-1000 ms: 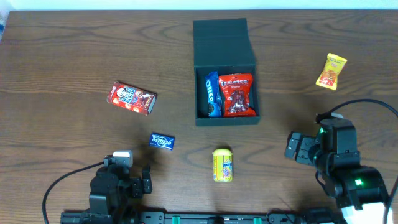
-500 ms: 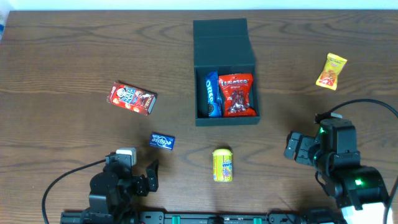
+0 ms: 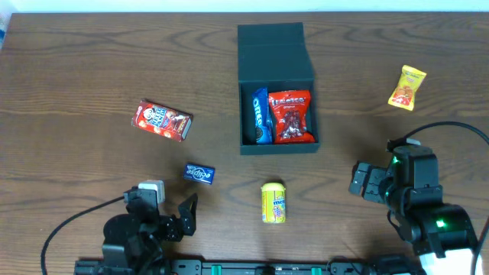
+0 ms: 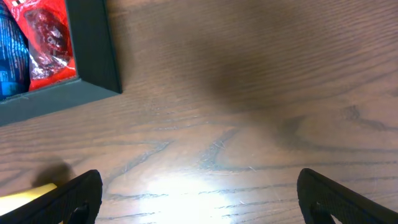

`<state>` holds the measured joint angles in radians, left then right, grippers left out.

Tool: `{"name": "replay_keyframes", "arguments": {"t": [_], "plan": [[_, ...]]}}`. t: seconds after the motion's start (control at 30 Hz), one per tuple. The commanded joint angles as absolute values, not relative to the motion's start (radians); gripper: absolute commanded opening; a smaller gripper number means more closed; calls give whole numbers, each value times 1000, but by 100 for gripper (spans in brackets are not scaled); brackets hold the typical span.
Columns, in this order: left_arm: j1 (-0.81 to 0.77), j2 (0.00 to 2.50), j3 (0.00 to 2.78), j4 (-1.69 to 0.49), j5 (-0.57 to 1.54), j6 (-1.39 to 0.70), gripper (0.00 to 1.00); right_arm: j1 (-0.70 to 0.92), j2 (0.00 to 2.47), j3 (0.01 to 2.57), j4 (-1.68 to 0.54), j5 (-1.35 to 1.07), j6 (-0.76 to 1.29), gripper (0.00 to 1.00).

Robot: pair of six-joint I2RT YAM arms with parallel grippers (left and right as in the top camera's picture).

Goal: Pack container
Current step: 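Move the left gripper to the red Hello Panda box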

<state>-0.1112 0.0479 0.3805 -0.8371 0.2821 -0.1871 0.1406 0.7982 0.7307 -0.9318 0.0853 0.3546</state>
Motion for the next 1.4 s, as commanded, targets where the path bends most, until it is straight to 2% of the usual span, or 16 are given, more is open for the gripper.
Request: {"name": "replay_keyframes", "arguments": {"t": [0.0,0.1,0.13,0.27,0.5,0.57,0.63,0.77,1.07,1.23,1.37], "plan": [[-105,173,458,-833,290,-187,95,132,798,731,-936,86,343,99],[-105,374,576,-841,294,-254,96,132,798,731,-936,86,343,99],[-105,478,646,-884,328,-333,96,132,798,731,-936,86,343,99],[-105,782,859,-991,375,-419,95,132,798,731,-936,86,343,99],[-105,1086,1108,-1076,389,-419,95,132,798,731,-936,86,343,99],[-102,1125,1153,-1073,373,-478,95,132,798,731,-936,86,343,99],[-102,1165,1206,-1090,327,-647,96,132,798,731,-936,86,343,99],[-101,1252,1326,-1146,137,-819,96,132,798,731,-936,86,343,99],[-68,1436,1532,-1152,110,-820,96,132,798,731,-936,86,343,99],[-65,1513,1562,-1172,138,-673,96,132,798,731,-936,85,343,99],[-50,1595,1562,-1200,158,-846,96,132,798,731,-936,86,343,99]]}}
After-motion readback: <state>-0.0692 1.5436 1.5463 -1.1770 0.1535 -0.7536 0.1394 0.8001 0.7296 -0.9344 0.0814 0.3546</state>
